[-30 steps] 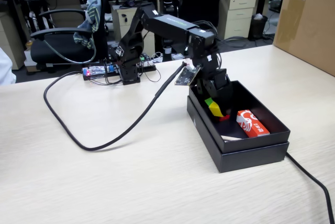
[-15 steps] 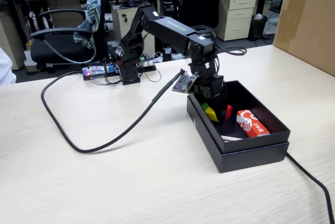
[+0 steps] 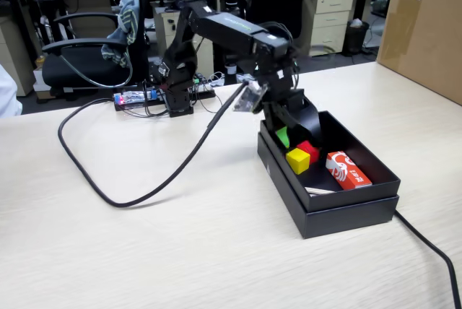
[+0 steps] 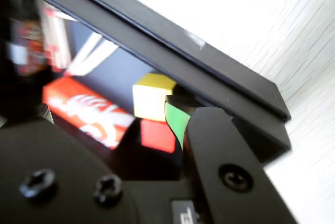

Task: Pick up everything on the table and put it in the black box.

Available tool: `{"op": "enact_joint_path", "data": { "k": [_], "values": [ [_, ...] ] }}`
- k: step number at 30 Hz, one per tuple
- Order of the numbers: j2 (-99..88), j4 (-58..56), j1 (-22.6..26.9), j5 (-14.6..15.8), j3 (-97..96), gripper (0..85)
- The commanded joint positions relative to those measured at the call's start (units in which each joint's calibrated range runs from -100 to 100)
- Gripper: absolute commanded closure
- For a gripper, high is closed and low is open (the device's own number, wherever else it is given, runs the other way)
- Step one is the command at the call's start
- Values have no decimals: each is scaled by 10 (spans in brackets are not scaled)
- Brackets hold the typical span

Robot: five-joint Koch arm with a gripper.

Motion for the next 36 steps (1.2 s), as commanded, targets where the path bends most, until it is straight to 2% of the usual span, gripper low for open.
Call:
{"op": "enact_joint_path", "data": {
  "k": [1,6,13,19,22,29,36],
  "values": [
    [-164,-1,-3,-4,-6,412],
    [-339,-1,-21,-4,-53,414],
    [-659,-1,-71,-21,-236,395],
    [-827,-1,-101,-26,-362,387],
    [-909,1,-122,-25,-450,355],
    [-948,34,-127,-21,-564,334],
    [-948,195,-128,-21,-713,335]
  ]
}}
